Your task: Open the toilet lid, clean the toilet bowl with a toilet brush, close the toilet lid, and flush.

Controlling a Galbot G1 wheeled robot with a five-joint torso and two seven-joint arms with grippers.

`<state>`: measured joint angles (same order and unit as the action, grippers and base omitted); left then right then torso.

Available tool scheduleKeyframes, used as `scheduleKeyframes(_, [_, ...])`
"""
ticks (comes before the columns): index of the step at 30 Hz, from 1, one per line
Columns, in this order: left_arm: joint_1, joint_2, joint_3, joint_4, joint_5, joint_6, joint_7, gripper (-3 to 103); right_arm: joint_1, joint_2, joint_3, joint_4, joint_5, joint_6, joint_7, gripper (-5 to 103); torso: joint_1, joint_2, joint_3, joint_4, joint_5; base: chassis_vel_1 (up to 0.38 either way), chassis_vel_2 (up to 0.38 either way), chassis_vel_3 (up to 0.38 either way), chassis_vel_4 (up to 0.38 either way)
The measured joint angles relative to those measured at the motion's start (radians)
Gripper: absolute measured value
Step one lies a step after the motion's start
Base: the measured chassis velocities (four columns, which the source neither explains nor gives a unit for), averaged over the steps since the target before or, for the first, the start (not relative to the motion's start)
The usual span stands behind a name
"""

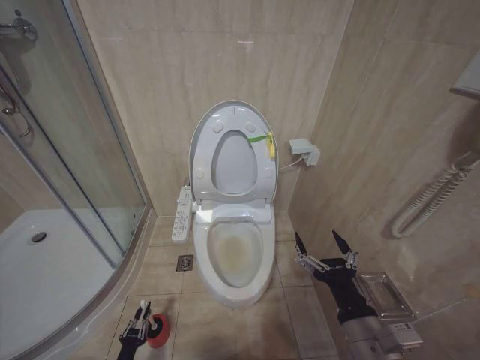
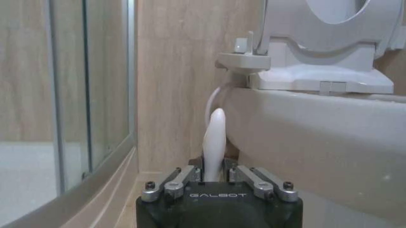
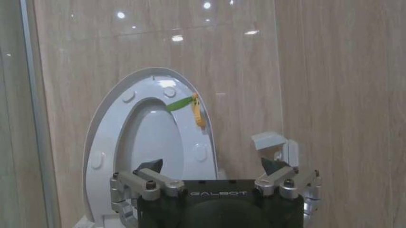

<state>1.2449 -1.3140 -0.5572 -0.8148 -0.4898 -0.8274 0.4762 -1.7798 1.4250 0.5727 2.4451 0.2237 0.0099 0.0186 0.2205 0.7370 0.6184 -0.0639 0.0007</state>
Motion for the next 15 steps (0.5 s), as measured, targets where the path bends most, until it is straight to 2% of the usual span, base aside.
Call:
scheduleKeyframes(5, [0.033,-0.010,0.005,-0.046,-0.073,0.003,-0.013,19,0.000,0.000,0.000,0.000,0.000,0.000,0.000,100,0.000,0.000,0.000,0.0002,-0.0006,0.000,0.000,0.000,0.000])
scheduleKeyframes(10, [0.050,-0.013,-0.004,-0.068,-0.090,0.005,-0.012,19,0.000,0.000,0.000,0.000,0.000,0.000,0.000,100,0.000,0.000,0.000,0.0001,-0.0010,0.000,0.000,0.000,0.000])
scheduleKeyframes(15, [0.052,-0.010,0.000,-0.072,-0.143,0.008,0.003,19,0.000,0.000,0.000,0.000,0.000,0.000,0.000,100,0.000,0.000,0.000,-0.0001,-0.0011,0.000,0.000,0.000,0.000])
